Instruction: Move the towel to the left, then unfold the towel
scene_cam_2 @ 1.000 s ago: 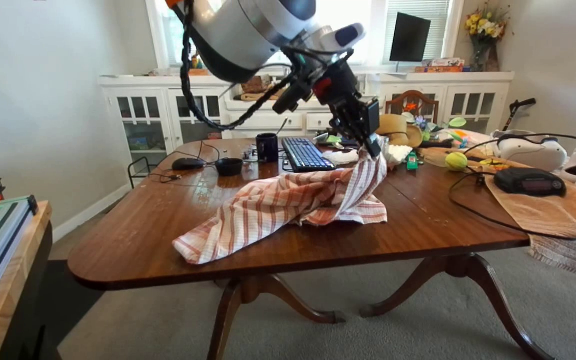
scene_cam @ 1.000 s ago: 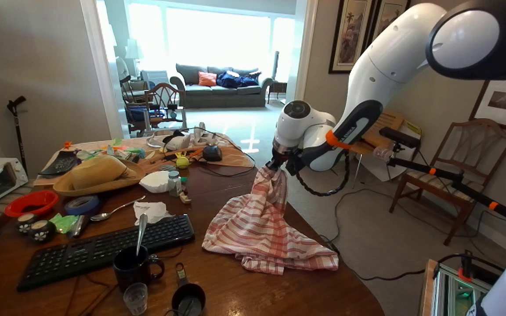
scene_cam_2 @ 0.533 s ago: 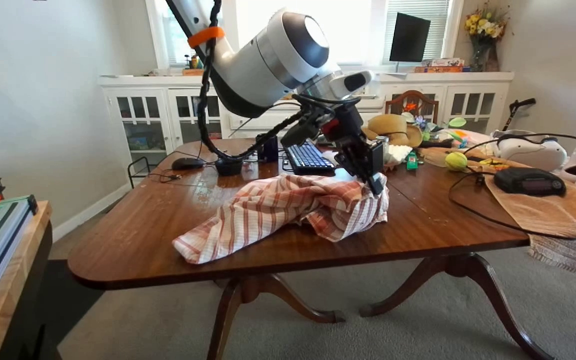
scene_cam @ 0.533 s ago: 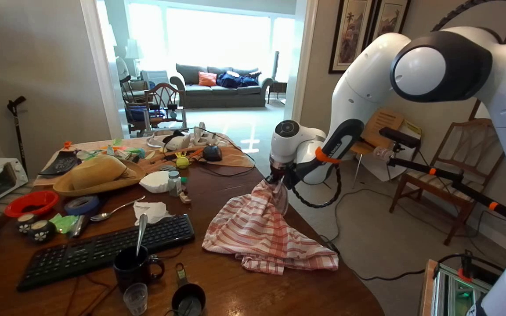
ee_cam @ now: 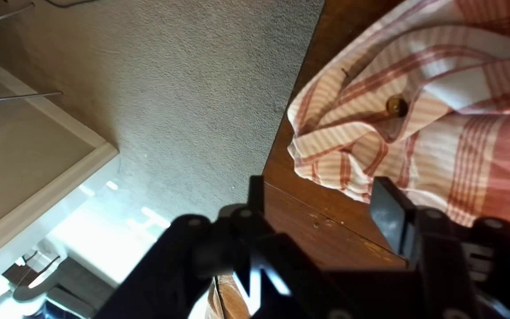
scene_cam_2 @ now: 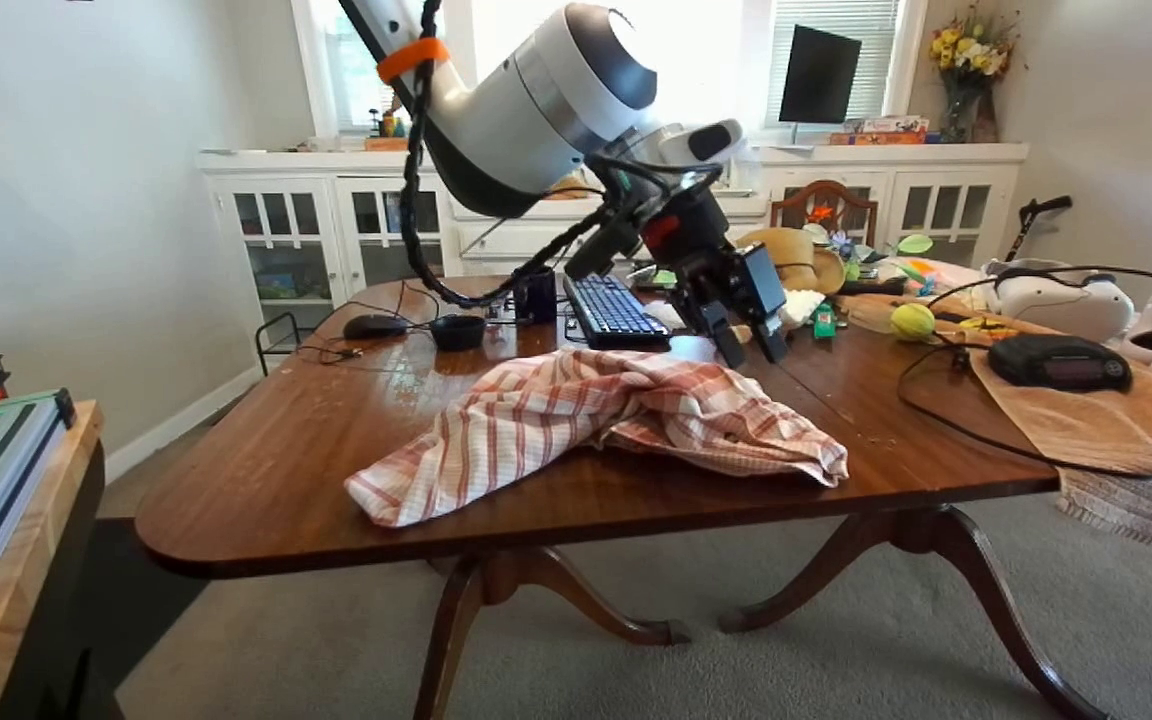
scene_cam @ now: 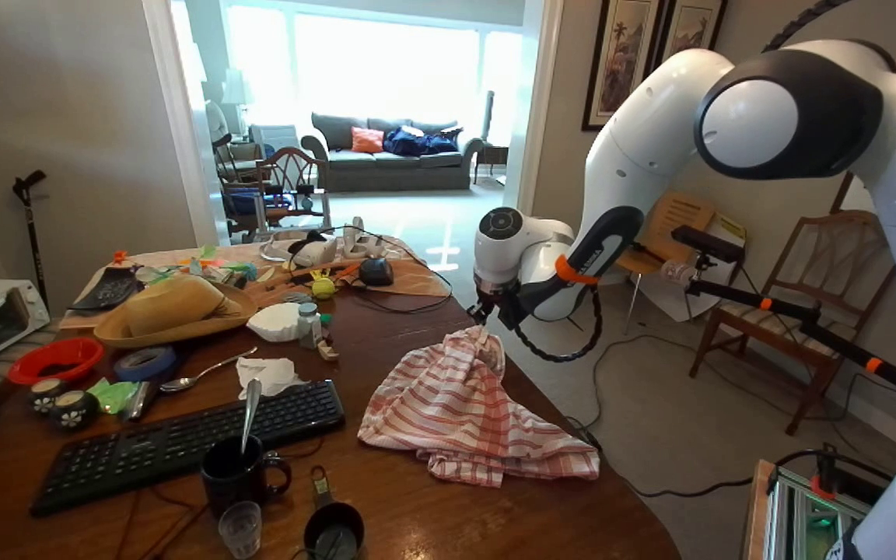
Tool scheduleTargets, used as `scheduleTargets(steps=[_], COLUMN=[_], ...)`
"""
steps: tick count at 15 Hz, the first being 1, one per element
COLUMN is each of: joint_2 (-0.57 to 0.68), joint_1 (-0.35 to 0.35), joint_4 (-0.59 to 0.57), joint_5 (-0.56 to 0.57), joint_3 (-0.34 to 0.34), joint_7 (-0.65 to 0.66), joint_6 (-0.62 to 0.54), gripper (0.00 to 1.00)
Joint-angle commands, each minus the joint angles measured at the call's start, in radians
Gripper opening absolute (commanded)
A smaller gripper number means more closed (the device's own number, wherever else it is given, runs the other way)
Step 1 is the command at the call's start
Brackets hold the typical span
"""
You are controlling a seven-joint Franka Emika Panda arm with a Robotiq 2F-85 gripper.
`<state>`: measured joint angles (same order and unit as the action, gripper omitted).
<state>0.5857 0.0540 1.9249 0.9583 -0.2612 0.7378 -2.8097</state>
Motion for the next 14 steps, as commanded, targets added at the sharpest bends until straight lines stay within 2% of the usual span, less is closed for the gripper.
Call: scheduleTargets(steps=[1,2,7,11,14], joint_2=[-0.205,-0.25,-0.512,-0.675,-0.76], joint_1=[0.002,-0.013,-0.014,0.005,0.006], joint_4=[0.236,0.286,0.517,0.617,0.649], joint_5=[-0.029,-0.058,-0.167,-0.364,-0.476], joint_3=[0.058,0.055,0.099,0.136,0.141], joint_7=[-0.14,-0.189,-0.303,-0.521,-0.658], joint_6=[0.074,0.084,0.165,0.241,0.304], gripper=[0.95,1.0,1.0,1.0,1.0])
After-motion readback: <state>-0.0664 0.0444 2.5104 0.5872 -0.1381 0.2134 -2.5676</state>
